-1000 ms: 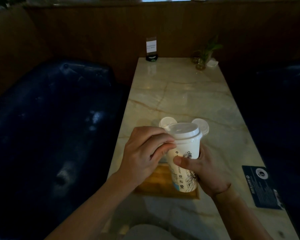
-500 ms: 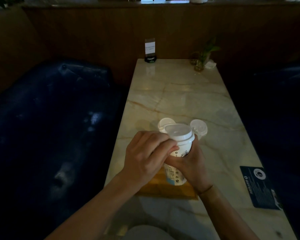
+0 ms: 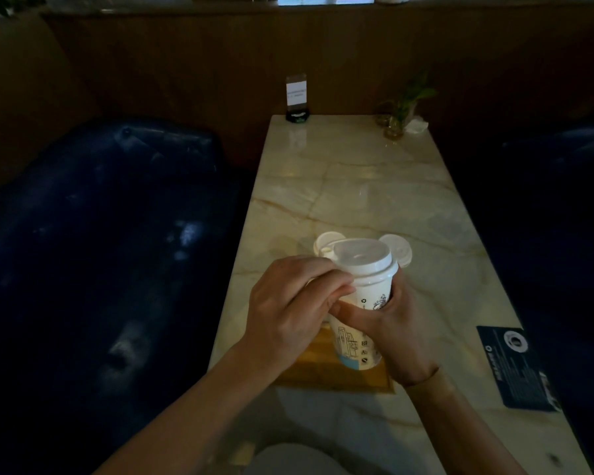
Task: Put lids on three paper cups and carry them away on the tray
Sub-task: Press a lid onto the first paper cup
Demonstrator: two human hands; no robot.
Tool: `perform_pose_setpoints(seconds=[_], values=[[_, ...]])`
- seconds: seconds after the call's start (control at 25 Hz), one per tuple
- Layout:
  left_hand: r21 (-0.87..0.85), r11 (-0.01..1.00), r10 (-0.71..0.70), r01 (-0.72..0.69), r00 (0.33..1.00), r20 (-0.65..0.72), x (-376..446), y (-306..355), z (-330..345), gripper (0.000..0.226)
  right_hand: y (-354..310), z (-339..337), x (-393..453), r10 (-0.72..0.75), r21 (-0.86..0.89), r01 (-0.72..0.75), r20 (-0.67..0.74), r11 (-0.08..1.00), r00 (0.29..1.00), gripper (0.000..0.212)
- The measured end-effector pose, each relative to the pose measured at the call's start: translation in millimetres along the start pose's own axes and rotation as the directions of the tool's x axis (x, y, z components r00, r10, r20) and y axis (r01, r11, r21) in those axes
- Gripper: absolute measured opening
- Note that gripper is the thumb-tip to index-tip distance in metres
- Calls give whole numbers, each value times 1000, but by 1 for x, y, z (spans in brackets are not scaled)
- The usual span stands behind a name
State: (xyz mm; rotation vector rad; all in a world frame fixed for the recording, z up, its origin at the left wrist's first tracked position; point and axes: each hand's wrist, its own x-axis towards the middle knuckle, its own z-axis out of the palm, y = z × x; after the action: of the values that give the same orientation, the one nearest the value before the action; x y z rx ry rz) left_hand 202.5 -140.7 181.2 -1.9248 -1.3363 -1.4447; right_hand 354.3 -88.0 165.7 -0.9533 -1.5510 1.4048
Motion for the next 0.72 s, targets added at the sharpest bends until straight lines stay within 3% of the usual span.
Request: perform_pose_setpoints(seconds=[0.24,0.4,0.6,0.72], values=[[-28,998,50,-51,998,-48,-4,-6,2,23,4,-3,-1,75,156,-94,120,983,990,78],[-27,997,67,-68,998,-20,-10,-12,-1,31,6,-3,2,82,147,-104,149,984,985,70],[-91,993,-70,70,998,0,-12,-16,-4,27,7,-1,5,65,77,-75,135,994,989,64],[-107,987,-124,123,992,-4,-10,-15,-5,21,8,1,6,76,94,-88,124,992,989,83]])
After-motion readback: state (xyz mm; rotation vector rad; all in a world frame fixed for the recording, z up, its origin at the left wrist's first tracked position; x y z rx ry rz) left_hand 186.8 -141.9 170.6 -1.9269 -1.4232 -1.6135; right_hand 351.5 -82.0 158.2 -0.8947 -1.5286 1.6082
